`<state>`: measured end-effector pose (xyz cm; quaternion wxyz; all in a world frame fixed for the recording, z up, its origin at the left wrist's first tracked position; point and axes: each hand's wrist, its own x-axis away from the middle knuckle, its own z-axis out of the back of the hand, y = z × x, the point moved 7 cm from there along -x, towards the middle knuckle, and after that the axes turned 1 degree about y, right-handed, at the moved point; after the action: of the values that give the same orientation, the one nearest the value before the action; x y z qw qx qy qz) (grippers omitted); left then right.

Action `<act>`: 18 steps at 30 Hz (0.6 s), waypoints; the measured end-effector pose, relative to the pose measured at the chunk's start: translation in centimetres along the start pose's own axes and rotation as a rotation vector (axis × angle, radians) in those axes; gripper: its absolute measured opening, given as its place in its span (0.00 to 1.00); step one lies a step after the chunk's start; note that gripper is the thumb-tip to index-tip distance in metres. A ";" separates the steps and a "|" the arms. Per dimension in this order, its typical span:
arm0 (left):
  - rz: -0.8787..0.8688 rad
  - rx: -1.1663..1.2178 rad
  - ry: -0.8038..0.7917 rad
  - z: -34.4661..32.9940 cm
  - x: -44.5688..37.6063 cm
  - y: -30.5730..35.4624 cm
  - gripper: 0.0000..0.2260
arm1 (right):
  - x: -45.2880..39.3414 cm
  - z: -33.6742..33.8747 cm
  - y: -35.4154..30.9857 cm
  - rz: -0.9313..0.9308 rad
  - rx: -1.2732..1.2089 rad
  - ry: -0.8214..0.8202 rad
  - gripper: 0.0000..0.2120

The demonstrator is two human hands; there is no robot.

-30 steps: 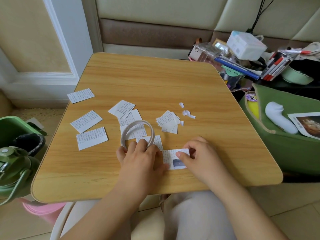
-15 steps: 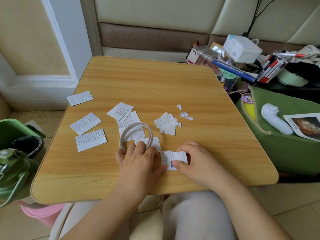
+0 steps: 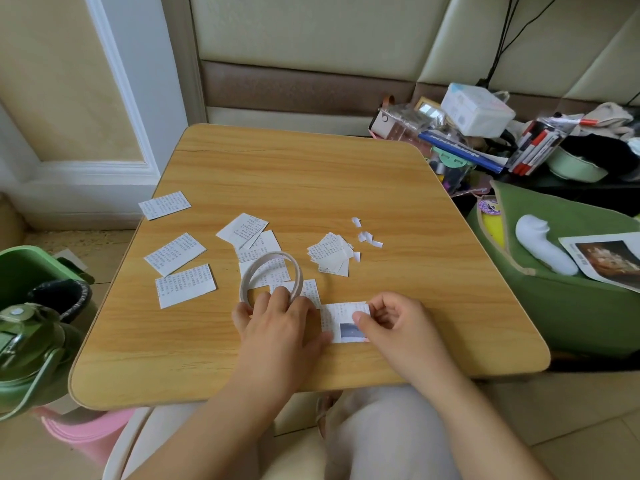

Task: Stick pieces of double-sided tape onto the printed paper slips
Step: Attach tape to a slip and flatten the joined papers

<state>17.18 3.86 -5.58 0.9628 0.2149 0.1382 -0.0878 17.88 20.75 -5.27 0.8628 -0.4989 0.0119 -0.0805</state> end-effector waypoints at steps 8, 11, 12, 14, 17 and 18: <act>0.216 0.711 0.021 5.8 -1.2 -0.1 0.05 | 1.6 2.3 -4.6 0.068 -0.522 0.084 0.08; 0.272 0.966 -0.084 5.9 -1.4 0.8 0.13 | 2.3 2.2 -6.3 0.096 -0.599 0.057 0.06; 0.265 1.012 -0.099 5.9 -1.4 1.0 0.16 | 2.4 2.2 -6.6 0.105 -0.610 0.056 0.07; 0.251 1.075 -0.102 6.0 -1.2 1.3 0.16 | 2.7 2.2 -7.2 0.118 -0.619 0.051 0.09; 0.249 1.119 -0.066 6.2 -1.2 1.1 0.16 | 3.0 2.2 -7.6 0.130 -0.606 0.057 0.10; 0.251 1.130 -0.055 6.4 -1.1 1.1 0.16 | 3.0 2.3 -7.7 0.134 -0.601 0.065 0.10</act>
<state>17.79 2.15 0.70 0.7049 0.7081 0.0181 -0.0386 20.11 18.48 2.65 0.6792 -0.7270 0.0953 -0.0322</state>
